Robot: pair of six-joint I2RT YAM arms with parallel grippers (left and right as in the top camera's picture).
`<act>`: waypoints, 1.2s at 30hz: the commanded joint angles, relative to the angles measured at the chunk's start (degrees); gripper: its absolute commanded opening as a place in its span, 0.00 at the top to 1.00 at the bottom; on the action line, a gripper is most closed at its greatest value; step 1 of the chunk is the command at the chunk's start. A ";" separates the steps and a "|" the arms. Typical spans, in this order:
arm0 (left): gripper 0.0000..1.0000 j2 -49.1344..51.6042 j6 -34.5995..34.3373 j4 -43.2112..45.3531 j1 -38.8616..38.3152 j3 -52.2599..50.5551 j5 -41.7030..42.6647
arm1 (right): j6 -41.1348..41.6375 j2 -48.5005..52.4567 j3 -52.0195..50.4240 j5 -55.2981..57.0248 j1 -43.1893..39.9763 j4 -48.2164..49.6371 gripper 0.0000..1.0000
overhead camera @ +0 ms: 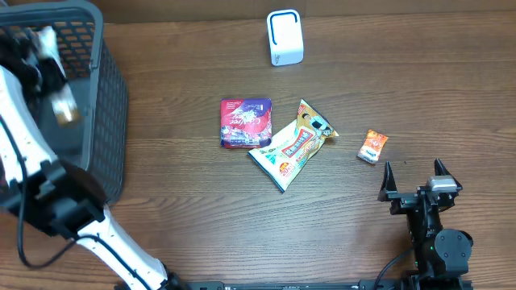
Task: Scan the item barcode
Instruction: 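Reach the left gripper into the basket and grasp the white Pantene tube, then carry the Pantene tube toward the scanner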
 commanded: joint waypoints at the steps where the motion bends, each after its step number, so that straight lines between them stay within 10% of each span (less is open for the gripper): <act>1: 0.96 -12.17 -10.19 0.00 -0.50 8.15 14.78 | 0.13 -0.57 -0.59 0.35 -0.31 0.33 0.00; 9: 0.96 -19.89 -14.75 -3.89 -13.20 8.57 31.28 | 0.13 -0.57 -0.59 0.33 -0.31 0.33 0.00; 24: 0.96 -3.80 -17.27 -3.52 -59.45 -4.46 15.82 | 0.13 -0.57 -0.59 0.33 -0.31 0.33 0.00; 36: 0.92 14.29 -23.96 8.61 -72.50 -4.61 15.45 | 0.13 -0.57 -0.59 0.33 -0.31 0.33 0.00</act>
